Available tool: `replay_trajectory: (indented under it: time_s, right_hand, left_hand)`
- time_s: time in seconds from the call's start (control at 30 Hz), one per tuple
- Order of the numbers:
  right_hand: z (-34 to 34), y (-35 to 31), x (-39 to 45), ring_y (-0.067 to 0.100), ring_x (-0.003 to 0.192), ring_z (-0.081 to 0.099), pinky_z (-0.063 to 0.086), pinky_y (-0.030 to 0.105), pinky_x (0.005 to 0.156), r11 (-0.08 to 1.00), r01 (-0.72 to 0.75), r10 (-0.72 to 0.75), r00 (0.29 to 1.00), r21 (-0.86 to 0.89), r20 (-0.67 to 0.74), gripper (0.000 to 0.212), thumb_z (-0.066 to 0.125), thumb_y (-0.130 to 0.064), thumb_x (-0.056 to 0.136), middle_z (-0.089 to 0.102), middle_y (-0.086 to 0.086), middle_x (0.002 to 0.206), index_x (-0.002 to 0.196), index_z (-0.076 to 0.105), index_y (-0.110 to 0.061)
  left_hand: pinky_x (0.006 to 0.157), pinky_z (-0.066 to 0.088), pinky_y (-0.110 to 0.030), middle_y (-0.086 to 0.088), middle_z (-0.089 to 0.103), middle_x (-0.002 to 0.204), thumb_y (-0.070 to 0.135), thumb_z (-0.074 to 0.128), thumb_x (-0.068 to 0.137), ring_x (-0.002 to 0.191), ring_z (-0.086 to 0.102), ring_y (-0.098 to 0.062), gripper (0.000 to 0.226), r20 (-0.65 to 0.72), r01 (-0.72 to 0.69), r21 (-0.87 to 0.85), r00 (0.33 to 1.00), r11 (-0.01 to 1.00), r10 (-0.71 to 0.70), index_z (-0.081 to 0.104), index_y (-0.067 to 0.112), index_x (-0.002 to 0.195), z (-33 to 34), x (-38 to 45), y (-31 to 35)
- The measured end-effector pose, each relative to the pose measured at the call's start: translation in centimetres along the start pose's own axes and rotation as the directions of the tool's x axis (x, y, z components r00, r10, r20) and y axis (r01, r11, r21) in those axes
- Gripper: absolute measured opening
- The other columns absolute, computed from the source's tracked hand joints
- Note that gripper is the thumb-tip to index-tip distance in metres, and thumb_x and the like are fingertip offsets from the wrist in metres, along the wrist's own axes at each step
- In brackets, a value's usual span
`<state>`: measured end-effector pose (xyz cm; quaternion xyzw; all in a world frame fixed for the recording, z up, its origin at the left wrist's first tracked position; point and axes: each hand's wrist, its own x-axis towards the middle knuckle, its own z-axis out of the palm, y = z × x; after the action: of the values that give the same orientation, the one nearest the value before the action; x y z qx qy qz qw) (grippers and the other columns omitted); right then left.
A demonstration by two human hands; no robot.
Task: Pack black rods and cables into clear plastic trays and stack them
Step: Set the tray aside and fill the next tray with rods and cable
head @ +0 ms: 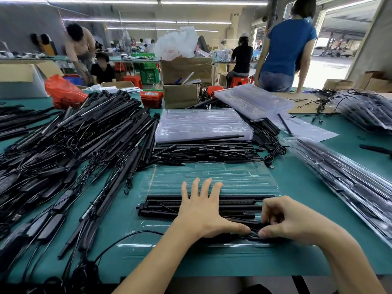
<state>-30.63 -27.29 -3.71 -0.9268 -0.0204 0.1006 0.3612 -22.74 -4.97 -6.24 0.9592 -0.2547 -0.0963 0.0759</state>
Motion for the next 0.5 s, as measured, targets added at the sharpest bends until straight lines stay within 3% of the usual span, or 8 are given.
replay_trajectory:
  time_s: [0.27, 0.37, 0.5]
  right_hand:
    - [-0.1, 0.0, -0.6, 0.003, 0.057, 0.045, 0.038, 0.021, 0.058, 0.998, 0.056, -0.055, 0.998, -0.026, 0.035, 0.022, 0.082, -0.034, 0.08, 0.055, -0.012, 0.059, 0.075, 0.062, -0.026]
    - [-0.6, 0.2, -1.1, 0.004, 0.06, 0.046, 0.04, 0.021, 0.06, 0.997, 0.061, -0.065, 0.994, 0.048, 0.086, 0.017, 0.082, -0.024, 0.081, 0.055, -0.008, 0.064, 0.08, 0.065, -0.023]
    - [-0.5, 0.1, -1.0, 0.005, 0.061, 0.046, 0.04, 0.022, 0.061, 0.998, 0.059, -0.059, 0.996, 0.007, 0.066, 0.02, 0.083, -0.015, 0.079, 0.055, -0.004, 0.067, 0.078, 0.065, -0.021]
  left_hand:
    - [0.116, -0.02, -0.061, 0.001, -0.009, 0.168, 0.098, 0.046, 0.053, 0.151, -0.022, -0.029, 0.131, -0.027, 0.019, -0.034, 0.999, 0.999, -0.02, 0.0, 0.032, 0.157, 0.4, 0.3, 0.6]
    - [0.116, -0.02, -0.06, 0.001, -0.008, 0.168, 0.099, 0.044, 0.054, 0.151, -0.022, -0.028, 0.13, -0.06, 0.009, -0.028, 0.998, 1.0, -0.011, 0.001, 0.032, 0.157, 0.7, 0.2, 0.5]
    - [0.116, -0.02, -0.06, 0.001, -0.008, 0.168, 0.1, 0.04, 0.054, 0.152, -0.022, -0.028, 0.13, -0.074, 0.002, -0.011, 0.997, 1.0, -0.003, 0.0, 0.031, 0.157, 0.8, 0.1, 0.4]
